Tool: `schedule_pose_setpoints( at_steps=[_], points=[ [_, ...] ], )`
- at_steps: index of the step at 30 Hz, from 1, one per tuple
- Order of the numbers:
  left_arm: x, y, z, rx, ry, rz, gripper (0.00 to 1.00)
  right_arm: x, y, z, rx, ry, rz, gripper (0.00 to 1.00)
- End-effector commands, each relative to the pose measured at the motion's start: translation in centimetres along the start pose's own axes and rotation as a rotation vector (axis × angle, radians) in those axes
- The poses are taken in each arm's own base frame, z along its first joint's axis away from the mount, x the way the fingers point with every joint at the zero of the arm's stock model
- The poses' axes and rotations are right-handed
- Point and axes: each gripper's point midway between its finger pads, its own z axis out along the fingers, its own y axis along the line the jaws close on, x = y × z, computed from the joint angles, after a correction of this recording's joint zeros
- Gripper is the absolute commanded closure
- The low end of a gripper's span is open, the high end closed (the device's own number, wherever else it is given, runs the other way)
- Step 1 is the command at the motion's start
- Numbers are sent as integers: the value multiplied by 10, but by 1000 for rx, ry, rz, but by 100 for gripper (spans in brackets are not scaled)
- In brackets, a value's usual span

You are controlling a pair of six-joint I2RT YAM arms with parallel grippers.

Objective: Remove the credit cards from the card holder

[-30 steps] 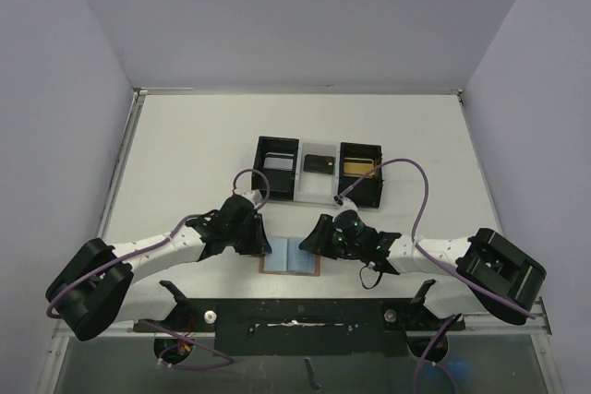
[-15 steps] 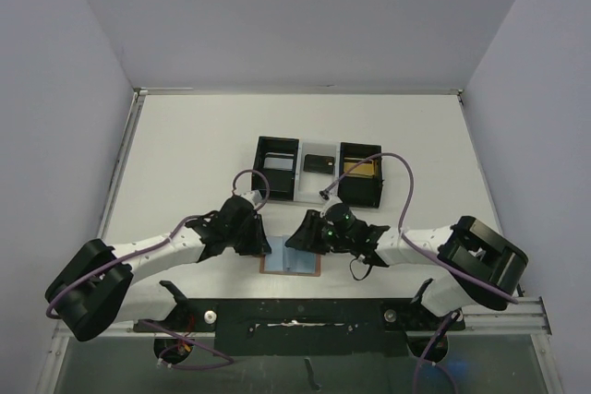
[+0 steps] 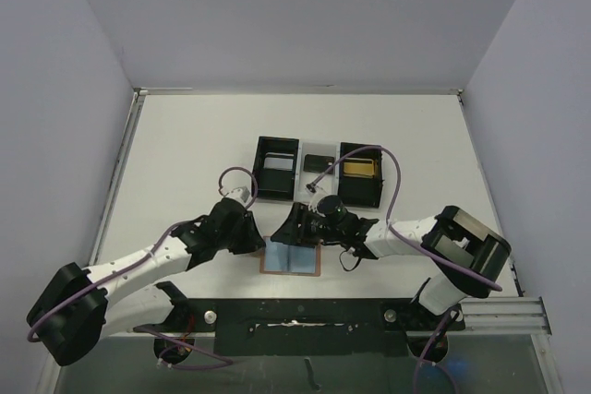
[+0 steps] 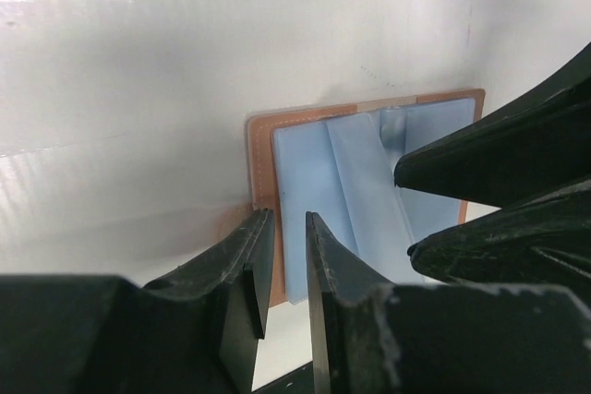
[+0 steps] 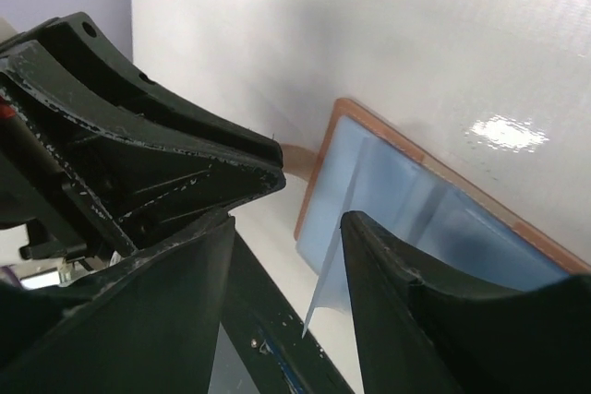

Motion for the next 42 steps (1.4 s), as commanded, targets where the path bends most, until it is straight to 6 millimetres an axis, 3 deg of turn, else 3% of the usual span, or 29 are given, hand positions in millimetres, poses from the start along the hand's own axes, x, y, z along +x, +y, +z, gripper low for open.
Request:
schedule_pose_setpoints(
  at_steps=[1, 7, 15, 21, 23, 26, 29, 35, 42],
  points=[
    [-13, 4, -11, -28, -80, -28, 80, -12, 44, 2, -177, -8, -73, 48],
    [-21, -1, -22, 4, -135, -41, 79, -14, 67, -4, -271, -10, -93, 43],
    [-29, -14, -31, 73, -175, -54, 68, -30, 34, -31, -49, -141, -116, 33],
    [-31, -27, -31, 132, -174, -50, 66, -32, 21, -56, 26, -187, -126, 27],
    [-33, -35, -32, 165, -176, -36, 65, -33, 8, -64, 92, -208, -101, 27],
    [-33, -48, -33, 229, -162, 2, 62, -30, -20, -73, 216, -228, -43, 28],
    [-25, -51, -24, 246, -110, 26, 61, -22, -34, -75, 249, -217, -8, 33],
    [-9, -29, -2, 131, -26, 16, 61, -7, -34, -63, 218, -150, -12, 43],
    [4, -14, 7, 78, 23, 33, 61, -1, -39, -50, 230, -115, -12, 51]
  ],
)
